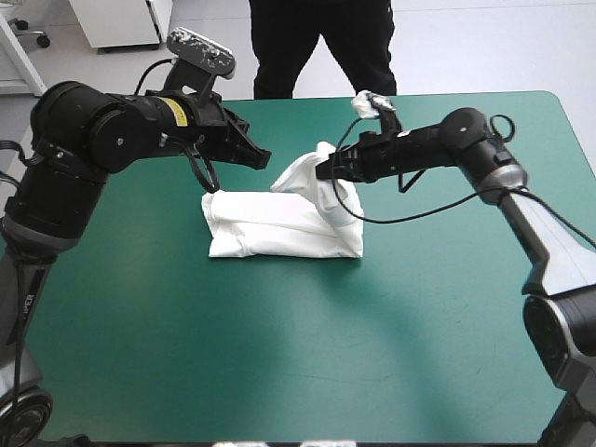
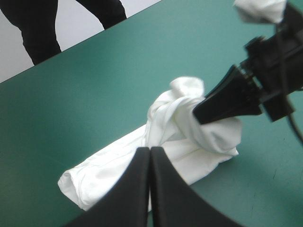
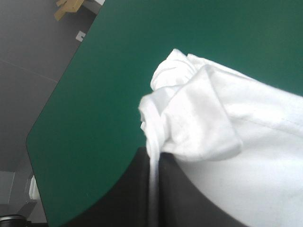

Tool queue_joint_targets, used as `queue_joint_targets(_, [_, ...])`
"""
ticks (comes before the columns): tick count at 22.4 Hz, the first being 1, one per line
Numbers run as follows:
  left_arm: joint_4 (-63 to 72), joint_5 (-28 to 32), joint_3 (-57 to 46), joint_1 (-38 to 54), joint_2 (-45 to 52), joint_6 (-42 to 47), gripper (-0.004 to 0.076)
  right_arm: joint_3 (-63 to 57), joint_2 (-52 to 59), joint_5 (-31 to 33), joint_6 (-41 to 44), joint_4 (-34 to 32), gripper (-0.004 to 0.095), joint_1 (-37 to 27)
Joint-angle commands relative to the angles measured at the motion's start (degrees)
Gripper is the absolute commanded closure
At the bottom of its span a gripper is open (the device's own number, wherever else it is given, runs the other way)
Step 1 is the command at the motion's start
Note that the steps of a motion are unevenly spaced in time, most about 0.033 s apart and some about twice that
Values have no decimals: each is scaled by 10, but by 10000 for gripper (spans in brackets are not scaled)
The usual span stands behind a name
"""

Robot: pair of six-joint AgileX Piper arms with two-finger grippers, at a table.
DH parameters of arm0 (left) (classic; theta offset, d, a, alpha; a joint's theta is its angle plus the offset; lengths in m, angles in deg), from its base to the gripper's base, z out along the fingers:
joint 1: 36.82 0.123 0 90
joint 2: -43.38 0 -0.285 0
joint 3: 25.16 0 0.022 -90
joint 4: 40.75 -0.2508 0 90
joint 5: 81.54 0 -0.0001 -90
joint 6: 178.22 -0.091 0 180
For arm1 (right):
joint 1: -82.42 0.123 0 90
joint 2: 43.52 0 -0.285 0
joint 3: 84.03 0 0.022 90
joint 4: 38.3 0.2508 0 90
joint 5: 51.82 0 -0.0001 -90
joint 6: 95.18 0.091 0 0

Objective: Fold the cloth

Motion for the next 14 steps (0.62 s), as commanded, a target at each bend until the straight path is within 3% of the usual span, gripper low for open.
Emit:
queue_joint_targets(1, [1, -20, 16, -1, 27, 8, 733, 53, -27, -26, -6, 55, 925, 46])
queue_joint_targets(6, [-2, -20, 16, -1, 27, 8, 733, 164, -127, -3, -12, 79, 900, 104])
queue_joint_targets(7, [-2, -20, 16, -1, 27, 8, 733, 180, -137, 8, -12, 77, 850, 109])
queue_joint_targets(12, [-2, -20, 16, -1, 27, 8, 733, 217, -159, 36, -12, 77, 415, 111])
queue_joint_targets(14, [-2, -20, 16, -1, 27, 11, 733, 223, -159, 52, -12, 77, 295, 111])
